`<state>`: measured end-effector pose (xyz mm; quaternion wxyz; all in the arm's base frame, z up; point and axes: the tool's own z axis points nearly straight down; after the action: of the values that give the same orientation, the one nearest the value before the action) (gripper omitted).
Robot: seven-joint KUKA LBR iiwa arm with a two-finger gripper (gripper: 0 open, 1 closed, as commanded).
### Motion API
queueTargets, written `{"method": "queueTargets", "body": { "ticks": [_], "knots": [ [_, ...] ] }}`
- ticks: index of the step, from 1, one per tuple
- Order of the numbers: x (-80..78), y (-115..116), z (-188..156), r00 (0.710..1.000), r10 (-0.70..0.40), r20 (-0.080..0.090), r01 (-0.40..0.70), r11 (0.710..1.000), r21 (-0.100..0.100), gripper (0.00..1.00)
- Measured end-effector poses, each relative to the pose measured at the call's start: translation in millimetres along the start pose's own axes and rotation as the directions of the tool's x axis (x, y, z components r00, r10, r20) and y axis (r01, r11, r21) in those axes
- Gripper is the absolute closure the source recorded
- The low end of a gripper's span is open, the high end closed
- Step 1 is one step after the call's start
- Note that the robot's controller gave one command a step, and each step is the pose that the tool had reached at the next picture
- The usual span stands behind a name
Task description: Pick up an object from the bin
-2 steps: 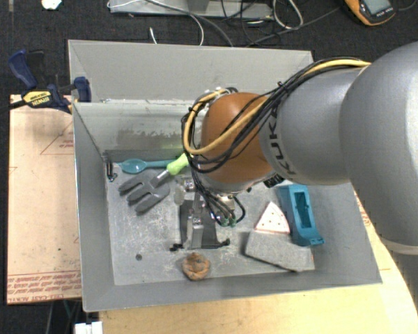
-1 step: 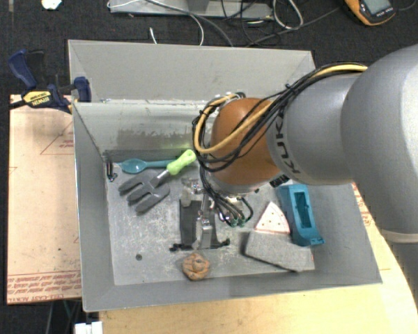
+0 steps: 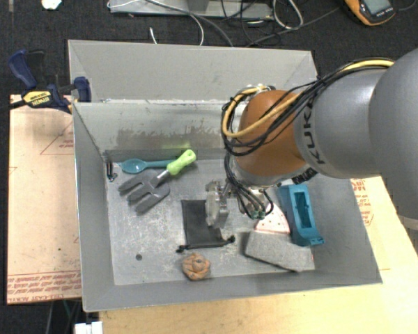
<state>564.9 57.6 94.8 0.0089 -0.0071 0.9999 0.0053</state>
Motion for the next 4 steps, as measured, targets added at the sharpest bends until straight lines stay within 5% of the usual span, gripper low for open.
{"method": "queueTargets", "body": {
  "ticks": [1,2,3,4],
  "knots": [
    [0.0,0,0,1.0,0.0,0.0,0.0,1.0,0.0,0.0],
    [0.0,0,0,1.0,0.0,0.0,0.0,1.0,0.0,0.0],
    [3.3,4,-1,0.989,-0.151,0.0,0.151,0.989,0.0,0.0],
    [11.6,5,-2,0.984,-0.178,0.0,0.178,0.984,-0.001,0.0]
  ]
}}
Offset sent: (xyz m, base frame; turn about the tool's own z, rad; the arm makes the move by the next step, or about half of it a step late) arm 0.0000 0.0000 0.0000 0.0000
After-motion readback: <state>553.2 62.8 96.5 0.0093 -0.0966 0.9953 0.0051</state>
